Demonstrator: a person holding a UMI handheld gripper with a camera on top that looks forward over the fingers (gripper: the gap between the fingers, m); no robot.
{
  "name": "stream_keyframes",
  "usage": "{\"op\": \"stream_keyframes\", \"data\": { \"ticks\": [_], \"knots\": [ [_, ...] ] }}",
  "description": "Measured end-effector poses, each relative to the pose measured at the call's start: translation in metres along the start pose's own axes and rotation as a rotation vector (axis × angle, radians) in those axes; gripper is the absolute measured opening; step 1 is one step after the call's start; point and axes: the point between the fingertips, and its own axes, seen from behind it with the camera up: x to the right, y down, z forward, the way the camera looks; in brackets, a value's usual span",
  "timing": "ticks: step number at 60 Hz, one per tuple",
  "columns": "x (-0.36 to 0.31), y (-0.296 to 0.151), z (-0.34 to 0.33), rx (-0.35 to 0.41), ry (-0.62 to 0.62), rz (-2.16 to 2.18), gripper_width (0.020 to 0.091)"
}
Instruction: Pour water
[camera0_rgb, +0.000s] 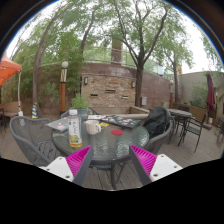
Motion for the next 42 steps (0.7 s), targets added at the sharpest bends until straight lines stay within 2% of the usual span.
{"op": "stream_keyframes", "data": {
  "ticks": [8, 19, 27, 31, 42],
  "knots": [
    [0.016, 0.006, 0.002, -0.011, 0.037, 0.01, 0.0827],
    [0.004, -0.005, 0.01, 0.012, -0.03, 0.089, 0.0829],
    [-0.046, 0.005, 0.022, 0.008, -0.164, 0.062, 0.0836],
    [-0.084, 0.011, 0.032, 0.035, -0.262, -0.045, 0.0838],
    [-0.152, 0.019, 0.103, 0.072, -0.229, -0.057, 0.0825]
  ]
}}
